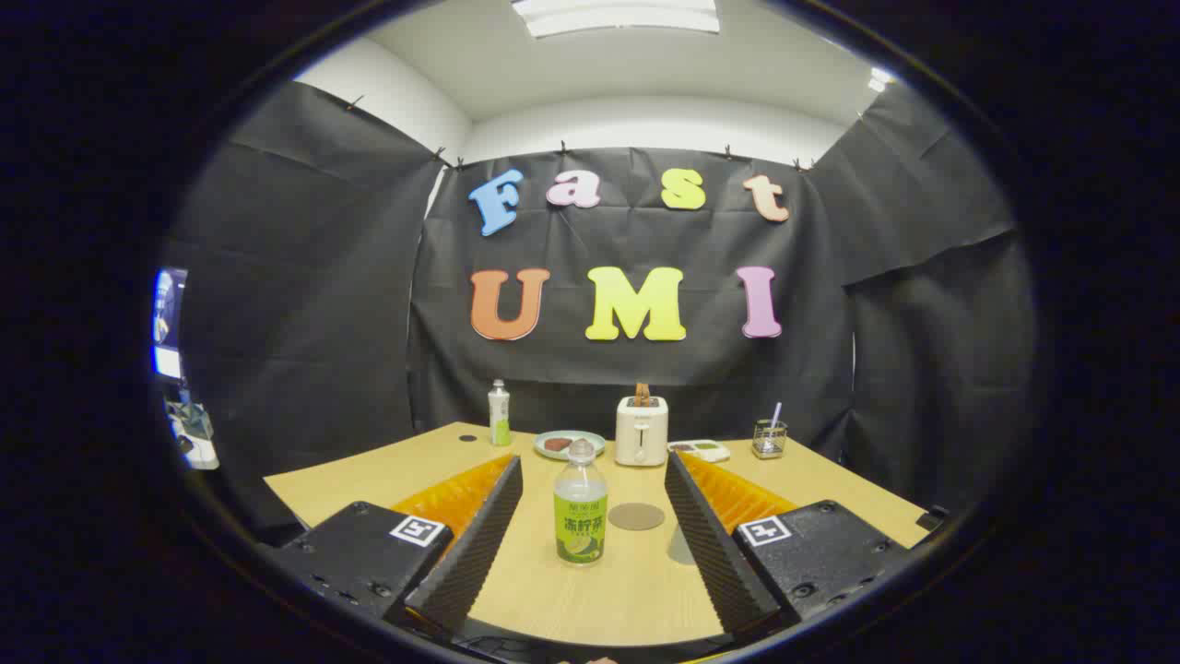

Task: Take the bottle from table, then pour the juice into the cup, finally place the bottle on the coaster

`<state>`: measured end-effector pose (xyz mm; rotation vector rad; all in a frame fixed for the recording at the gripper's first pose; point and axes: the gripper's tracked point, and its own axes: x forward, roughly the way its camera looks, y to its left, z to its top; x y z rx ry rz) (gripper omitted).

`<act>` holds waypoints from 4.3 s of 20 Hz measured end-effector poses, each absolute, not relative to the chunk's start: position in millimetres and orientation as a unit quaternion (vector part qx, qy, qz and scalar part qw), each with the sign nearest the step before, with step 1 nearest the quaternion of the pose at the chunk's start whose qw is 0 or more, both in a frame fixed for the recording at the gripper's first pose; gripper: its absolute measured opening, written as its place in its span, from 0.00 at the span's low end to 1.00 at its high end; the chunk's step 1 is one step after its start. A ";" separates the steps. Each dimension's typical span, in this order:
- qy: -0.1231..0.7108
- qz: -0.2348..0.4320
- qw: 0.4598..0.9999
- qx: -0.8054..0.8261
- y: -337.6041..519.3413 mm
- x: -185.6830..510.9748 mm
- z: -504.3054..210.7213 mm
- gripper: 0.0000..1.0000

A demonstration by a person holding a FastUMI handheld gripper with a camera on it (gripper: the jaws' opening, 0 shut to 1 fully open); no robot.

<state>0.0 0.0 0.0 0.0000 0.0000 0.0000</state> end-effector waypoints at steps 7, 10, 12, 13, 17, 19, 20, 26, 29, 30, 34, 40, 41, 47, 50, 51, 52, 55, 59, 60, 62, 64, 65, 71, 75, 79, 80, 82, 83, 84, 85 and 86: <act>0.000 -0.003 1.000 -0.002 2.3 1.9 -4.7 1.00; 0.001 -0.005 1.000 -0.001 2.1 3.8 -8.4 1.00; -0.004 -0.010 1.000 -0.006 1.8 5.5 -8.6 1.00; -0.008 -0.010 1.000 -0.008 1.8 6.9 -9.2 1.00; -0.010 -0.008 1.000 -0.012 5.0 15.7 -16.9 1.00; -0.006 -0.007 1.000 -0.012 6.6 23.5 -23.8 1.00; -0.004 -0.007 1.000 -0.012 6.9 28.3 -27.6 1.00; 0.018 -0.004 1.000 0.007 15.2 66.6 -56.1 1.00; 0.028 -0.008 0.999 0.021 18.4 89.3 -65.7 1.00; 0.036 -0.008 0.999 0.025 19.6 97.2 -69.7 1.00; 0.067 -0.022 0.997 0.037 20.8 128.1 -89.7 1.00; 0.074 -0.036 0.997 0.011 22.9 159.9 -106.2 1.00; 0.077 -0.041 0.996 0.007 22.3 164.0 -108.8 1.00; 0.086 -0.077 0.993 -0.009 12.7 185.1 -112.9 1.00; 0.099 -0.062 0.993 0.002 19.3 188.5 -115.1 0.88; 0.100 -0.050 0.994 0.010 22.9 183.8 -115.2 0.83; 0.101 -0.042 0.994 0.020 25.4 183.9 -114.7 0.82; 0.116 -0.026 0.992 0.035 26.4 178.4 -113.5 0.82; 0.128 -0.018 0.990 0.056 24.3 177.6 -111.9 0.82; 0.129 -0.010 0.989 0.068 25.2 176.7 -110.8 0.82; 0.124 0.002 0.987 0.100 26.0 173.0 -104.1 0.82; 0.118 0.018 0.985 0.127 31.2 169.7 -94.2 0.81; 0.116 0.024 0.984 0.131 34.1 168.6 -89.8 0.81; 0.150 0.040 0.977 0.147 50.5 174.1 -90.8 0.81; 0.145 0.043 0.969 0.195 50.4 178.9 -89.0 0.81; 0.129 0.023 0.961 0.243 31.4 178.5 -87.5 0.80; 0.122 0.022 0.957 0.261 26.1 178.7 -85.3 0.81; 0.103 0.034 0.948 0.299 25.8 178.8 -76.4 0.80; 0.095 0.036 0.943 0.318 22.3 178.6 -73.0 0.80; 0.088 0.037 0.938 0.333 19.6 179.0 -68.1 0.80; 0.083 0.039 0.934 0.344 19.1 179.3 -65.1 0.80; 0.079 0.042 0.929 0.360 17.9 179.0 -62.3 0.80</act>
